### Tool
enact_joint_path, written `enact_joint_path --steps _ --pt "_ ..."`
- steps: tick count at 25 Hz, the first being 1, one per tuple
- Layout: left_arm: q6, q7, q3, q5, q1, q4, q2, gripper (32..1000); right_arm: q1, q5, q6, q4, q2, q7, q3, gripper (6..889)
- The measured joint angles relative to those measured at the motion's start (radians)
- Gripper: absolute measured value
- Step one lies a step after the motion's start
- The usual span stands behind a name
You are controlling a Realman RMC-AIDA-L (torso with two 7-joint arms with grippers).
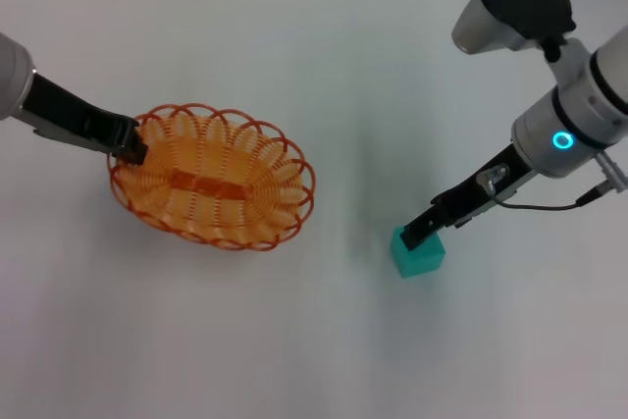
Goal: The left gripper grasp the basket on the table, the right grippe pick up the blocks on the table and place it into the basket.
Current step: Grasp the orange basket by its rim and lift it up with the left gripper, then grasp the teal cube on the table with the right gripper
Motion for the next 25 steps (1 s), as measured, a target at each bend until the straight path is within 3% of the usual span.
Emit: enact_joint_path --steps 11,19,25 --pt "-0.007 -0.007 0.017 -0.048 0.001 0.002 0.0004 78 0.082 -0.002 -0.079 0.138 0.002 -0.020 -0.006 865" --pt "-0.005 -0.008 0.019 -0.049 -0.001 0.003 0.0004 77 0.116 0.000 -0.120 0.180 0.007 -0.015 -0.075 864" --pt "0.000 -0.008 0.019 -0.050 -0.004 0.000 -0.0005 77 0.133 0.003 -0.138 0.210 0.009 -0.016 -0.086 864"
